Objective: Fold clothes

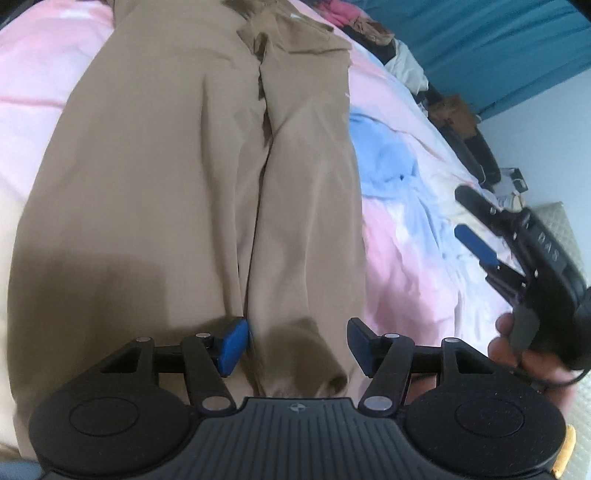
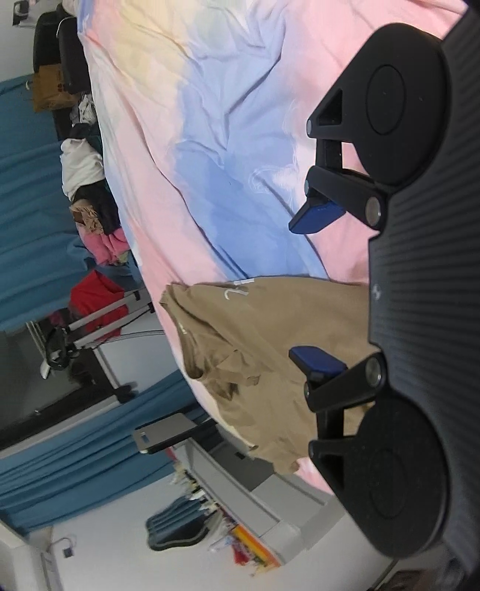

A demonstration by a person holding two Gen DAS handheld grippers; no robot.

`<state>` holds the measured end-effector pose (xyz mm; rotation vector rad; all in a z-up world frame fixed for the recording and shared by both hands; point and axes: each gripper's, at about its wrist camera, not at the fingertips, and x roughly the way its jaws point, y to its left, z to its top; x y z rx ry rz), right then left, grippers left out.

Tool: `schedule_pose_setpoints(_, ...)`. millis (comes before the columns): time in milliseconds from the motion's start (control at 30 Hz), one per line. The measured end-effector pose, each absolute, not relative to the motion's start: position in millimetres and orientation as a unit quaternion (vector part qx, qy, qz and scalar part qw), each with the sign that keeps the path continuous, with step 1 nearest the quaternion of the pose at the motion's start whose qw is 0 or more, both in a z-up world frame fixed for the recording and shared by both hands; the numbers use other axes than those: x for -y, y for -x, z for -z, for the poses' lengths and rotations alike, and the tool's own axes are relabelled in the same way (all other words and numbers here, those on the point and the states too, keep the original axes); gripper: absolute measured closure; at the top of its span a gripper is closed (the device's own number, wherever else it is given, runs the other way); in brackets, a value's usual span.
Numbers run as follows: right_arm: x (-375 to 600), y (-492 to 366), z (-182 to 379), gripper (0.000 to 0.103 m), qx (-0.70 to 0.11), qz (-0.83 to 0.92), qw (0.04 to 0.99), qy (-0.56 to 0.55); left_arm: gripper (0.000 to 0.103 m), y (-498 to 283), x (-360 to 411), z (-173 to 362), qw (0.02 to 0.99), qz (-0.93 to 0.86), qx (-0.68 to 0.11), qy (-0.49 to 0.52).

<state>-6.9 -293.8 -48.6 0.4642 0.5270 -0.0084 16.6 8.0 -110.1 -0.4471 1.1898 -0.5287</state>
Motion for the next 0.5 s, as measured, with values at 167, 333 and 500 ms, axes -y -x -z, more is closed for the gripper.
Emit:
schedule_pose_setpoints(167, 289, 2, 54, 0.033, -0.275, 0.018, 0.938, -0.211, 0.063, -1, -5, 114, 0.772, 0.250, -0.556, 0.179)
schedule_pose_setpoints(333, 284, 1, 55, 0.033, -0.278, 0.016, 0.939, -0.200, 0.070, 12, 0, 124, 0.775, 0.236, -0.571, 0.133)
schedule_pose_setpoints(500, 282, 2, 54, 0.033, -0.276, 0.013, 0.941, -0.195, 0.070, 21, 4, 122, 0.788, 0.237, -0.560, 0.095)
